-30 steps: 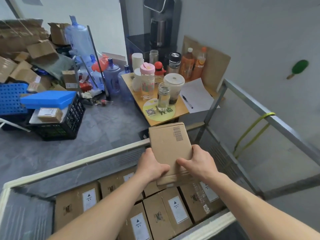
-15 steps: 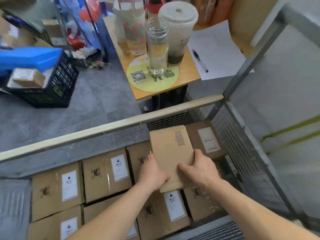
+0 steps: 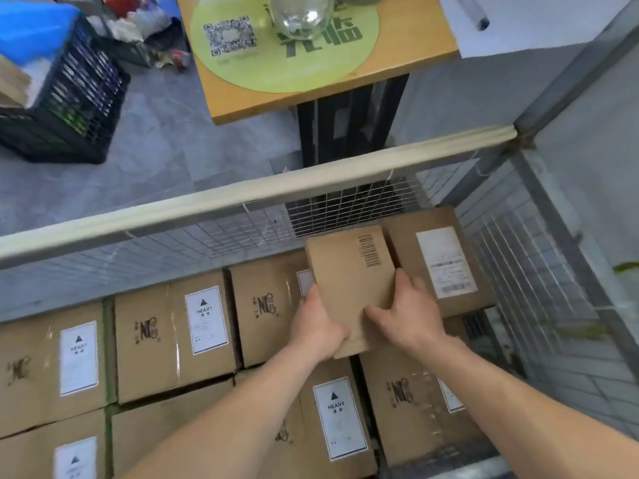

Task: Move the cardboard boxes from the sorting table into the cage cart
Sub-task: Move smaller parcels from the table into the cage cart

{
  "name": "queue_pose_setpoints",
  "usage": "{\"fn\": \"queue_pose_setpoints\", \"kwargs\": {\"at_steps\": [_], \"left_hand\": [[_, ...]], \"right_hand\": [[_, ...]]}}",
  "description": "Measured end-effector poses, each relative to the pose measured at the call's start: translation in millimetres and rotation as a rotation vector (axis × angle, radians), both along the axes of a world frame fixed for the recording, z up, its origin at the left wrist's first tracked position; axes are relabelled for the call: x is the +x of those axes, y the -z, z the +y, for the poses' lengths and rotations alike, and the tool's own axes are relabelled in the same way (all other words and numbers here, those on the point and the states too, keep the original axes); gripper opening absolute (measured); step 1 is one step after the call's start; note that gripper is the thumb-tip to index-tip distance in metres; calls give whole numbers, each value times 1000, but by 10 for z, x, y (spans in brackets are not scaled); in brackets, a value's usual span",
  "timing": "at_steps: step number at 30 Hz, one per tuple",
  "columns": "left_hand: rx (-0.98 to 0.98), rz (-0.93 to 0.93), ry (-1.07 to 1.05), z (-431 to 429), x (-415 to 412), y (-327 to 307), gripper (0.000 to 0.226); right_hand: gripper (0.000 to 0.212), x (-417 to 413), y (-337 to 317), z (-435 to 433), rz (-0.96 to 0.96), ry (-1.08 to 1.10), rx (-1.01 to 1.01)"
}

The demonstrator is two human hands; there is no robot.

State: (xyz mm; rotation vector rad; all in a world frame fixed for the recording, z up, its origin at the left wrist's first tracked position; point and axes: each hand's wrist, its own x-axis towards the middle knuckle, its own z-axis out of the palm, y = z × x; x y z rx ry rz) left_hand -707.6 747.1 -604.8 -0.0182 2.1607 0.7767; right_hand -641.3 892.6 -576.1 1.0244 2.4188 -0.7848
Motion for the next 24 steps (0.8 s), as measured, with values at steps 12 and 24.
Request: {"fn": "queue_pose_setpoints", "kwargs": {"at_steps": [12,24], "left_hand": [[14,-64,135,31,-74,115,87],[-134,307,705,-599,-29,-1378,85]], "right_hand": [[83,63,183,-24,-23,-134,23],[63,298,-1101,-535,61,-55,48]]}}
